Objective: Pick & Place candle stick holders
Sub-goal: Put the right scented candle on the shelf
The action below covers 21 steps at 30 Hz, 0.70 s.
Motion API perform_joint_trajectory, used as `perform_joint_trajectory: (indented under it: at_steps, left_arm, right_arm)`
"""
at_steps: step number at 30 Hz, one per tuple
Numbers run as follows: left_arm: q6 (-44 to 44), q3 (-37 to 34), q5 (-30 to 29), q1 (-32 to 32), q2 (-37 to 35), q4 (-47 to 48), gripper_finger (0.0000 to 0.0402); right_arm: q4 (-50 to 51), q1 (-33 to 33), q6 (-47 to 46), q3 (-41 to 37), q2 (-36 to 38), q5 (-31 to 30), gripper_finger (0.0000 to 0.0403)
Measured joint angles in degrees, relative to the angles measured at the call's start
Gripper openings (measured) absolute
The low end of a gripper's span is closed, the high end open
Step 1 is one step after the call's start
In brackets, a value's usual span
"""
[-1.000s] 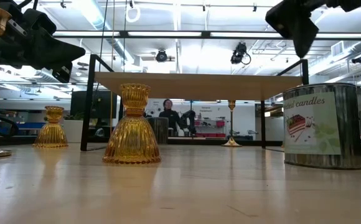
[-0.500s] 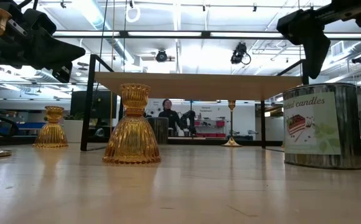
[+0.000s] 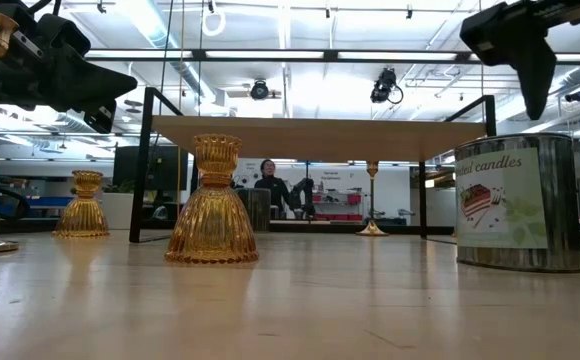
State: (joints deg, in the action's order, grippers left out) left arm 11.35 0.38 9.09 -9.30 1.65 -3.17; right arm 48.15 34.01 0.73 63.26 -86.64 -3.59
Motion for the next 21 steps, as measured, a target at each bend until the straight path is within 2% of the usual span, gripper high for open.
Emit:
perform_joint_trajectory:
  at_steps: [5, 15, 21]
  left_arm:
    - [0.0, 0.0, 0.0, 0.0, 0.0, 0.0, 0.0007]
    - [0.0, 0.0, 0.0, 0.0, 0.0, 0.0, 0.0007]
    - [0.0, 0.0, 0.0, 0.0, 0.0, 0.0, 0.0007]
  right_arm:
    - [-1.3, 0.0, 0.0, -0.7, -1.3, -0.3, 0.0283]
    - [-1.1, 0.0, -0.1, -1.0, -2.7, -6.8, 0.0256]
    - [-0.9, 0.0, -0.5, -1.0, -2.7, -3.7, 0.0238]
